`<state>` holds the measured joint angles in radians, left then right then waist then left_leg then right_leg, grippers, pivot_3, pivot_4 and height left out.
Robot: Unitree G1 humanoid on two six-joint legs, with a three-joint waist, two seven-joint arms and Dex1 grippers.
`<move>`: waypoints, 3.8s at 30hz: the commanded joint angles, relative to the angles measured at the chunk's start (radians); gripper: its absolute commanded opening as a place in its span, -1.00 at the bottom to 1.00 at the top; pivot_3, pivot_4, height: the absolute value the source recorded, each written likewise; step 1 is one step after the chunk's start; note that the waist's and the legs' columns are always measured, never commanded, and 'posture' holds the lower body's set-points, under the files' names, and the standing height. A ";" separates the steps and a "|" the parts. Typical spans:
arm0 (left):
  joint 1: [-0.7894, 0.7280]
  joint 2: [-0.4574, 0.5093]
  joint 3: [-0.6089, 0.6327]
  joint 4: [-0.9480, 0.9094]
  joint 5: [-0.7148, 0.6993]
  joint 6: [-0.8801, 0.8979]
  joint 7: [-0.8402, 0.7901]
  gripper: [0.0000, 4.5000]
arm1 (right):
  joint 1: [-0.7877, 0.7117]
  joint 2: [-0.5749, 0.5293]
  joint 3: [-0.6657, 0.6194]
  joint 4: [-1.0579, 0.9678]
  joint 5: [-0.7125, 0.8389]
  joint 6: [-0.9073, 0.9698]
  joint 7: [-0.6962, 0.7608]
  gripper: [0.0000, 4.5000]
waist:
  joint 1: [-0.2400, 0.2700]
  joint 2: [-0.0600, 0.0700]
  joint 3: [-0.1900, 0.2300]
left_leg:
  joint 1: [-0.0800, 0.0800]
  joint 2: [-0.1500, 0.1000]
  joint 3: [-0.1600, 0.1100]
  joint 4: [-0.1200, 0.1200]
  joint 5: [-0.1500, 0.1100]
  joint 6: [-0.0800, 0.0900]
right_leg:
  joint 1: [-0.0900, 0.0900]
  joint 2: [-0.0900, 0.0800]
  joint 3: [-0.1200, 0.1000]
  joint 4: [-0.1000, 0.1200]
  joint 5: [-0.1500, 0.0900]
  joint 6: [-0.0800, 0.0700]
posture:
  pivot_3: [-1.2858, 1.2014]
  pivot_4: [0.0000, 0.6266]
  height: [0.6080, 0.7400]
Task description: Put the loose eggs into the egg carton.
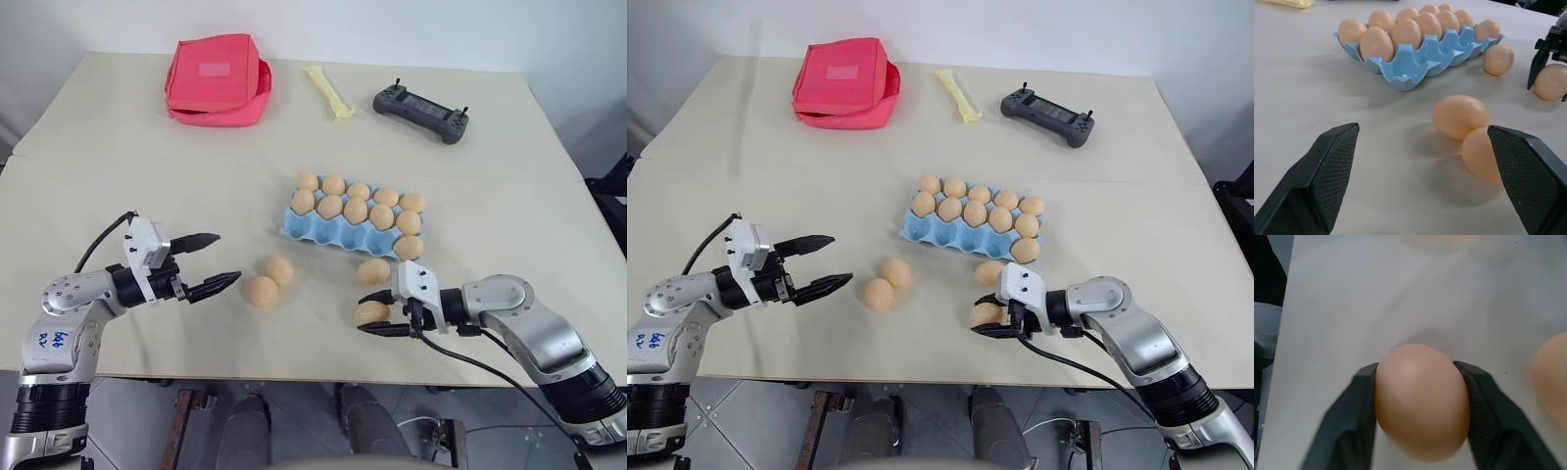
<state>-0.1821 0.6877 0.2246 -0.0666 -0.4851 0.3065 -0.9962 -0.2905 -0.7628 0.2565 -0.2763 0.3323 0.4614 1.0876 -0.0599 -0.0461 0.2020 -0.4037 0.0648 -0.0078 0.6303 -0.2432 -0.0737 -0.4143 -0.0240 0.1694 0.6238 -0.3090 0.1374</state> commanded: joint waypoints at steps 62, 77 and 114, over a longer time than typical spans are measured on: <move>-0.166 -0.062 -0.045 0.144 0.011 -0.117 -0.026 1.00 | 0.373 -0.156 -0.681 -0.272 0.194 0.171 -0.013 0.99 | -0.004 0.000 0.000 | 0.000 0.000 -0.001 0.000 -0.001 0.000 | 0.000 0.001 -0.001 0.002 0.004 0.011 | 0.03 -0.52 1.00; -0.145 -0.077 -0.043 0.128 0.014 -0.125 -0.019 1.00 | 0.266 -0.072 -0.447 -0.263 0.187 0.174 -0.148 0.99 | -0.010 0.000 0.000 | 0.001 0.000 0.000 0.002 0.002 0.001 | 0.002 0.001 0.001 0.000 -0.001 -0.002 | 0.03 -0.52 1.00; -0.036 -0.065 0.010 0.018 -0.004 -0.095 0.033 1.00 | -0.098 0.210 -0.097 0.115 -0.006 0.003 -0.154 -0.02 | -0.025 0.000 0.000 | 0.001 0.000 -0.001 -0.001 0.001 0.000 | 0.000 0.000 0.000 0.002 0.003 0.006 | 0.03 -0.52 1.00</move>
<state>-0.2161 0.6142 0.2178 -0.0224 -0.4746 0.2167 -0.9631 -0.3809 -0.5425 0.1864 -0.0998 0.3113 0.4614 0.9352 -0.0847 -0.0456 0.2022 -0.4031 0.0647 -0.0085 0.6294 -0.2422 -0.0735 -0.4143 -0.0235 0.1692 0.6258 -0.3061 0.1435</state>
